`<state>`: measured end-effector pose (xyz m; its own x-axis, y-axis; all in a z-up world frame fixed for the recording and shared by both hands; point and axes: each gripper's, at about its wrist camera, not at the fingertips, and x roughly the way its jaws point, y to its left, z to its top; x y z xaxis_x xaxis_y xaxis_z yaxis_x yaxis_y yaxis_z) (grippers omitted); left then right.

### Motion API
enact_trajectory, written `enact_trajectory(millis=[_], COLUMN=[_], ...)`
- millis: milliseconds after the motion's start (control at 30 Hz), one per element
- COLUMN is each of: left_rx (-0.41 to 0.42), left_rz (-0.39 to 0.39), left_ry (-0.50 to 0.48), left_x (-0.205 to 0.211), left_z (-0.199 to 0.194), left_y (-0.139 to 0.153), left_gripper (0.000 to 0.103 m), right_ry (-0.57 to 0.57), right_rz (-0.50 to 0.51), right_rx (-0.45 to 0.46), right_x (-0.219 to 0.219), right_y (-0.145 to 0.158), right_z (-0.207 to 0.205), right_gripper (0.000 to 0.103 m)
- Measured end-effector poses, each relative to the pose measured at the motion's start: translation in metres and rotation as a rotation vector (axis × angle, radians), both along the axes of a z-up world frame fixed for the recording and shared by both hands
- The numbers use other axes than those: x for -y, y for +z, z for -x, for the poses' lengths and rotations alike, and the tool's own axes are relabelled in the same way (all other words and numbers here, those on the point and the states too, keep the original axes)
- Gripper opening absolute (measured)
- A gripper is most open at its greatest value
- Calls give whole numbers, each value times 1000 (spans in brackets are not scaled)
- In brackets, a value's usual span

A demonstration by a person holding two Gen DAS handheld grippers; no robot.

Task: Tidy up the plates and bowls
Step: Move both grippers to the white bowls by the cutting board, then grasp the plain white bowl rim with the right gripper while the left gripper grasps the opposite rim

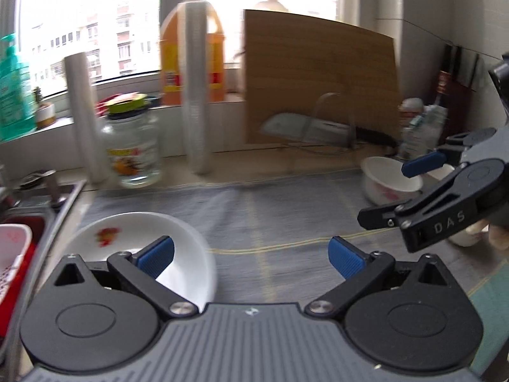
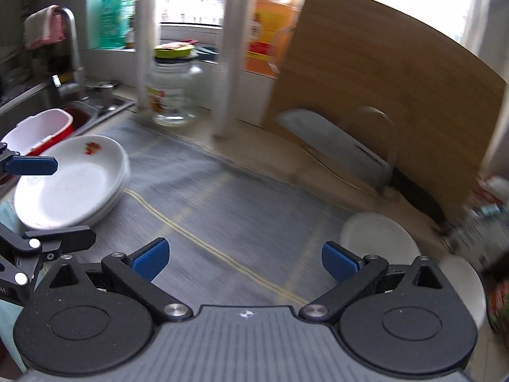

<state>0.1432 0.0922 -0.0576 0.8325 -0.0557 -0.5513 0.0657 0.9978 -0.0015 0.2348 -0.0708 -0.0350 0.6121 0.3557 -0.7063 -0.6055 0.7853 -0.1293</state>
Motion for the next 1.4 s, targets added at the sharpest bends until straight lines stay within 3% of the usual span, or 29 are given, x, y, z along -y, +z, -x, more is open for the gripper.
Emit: enact_trajectory(millis=[500,800,1400], left_rx=[-70,-92,-157], left_rz=[34,24,-19], left_ry=[-164,-211,-279], left_x=[139,191,230], left_z=[-30,-47,-70], left_y=[-20,-23,-33], left_gripper=[102,102,102], right_ry=[-177,-173,-23], right_rz=[-70,-111,-76], right_rx=[-17,-75,-110], right_x=[170,235,247], right_y=[-2,-26,-60], right_z=[7,8,1], right_gripper=[103,103,103])
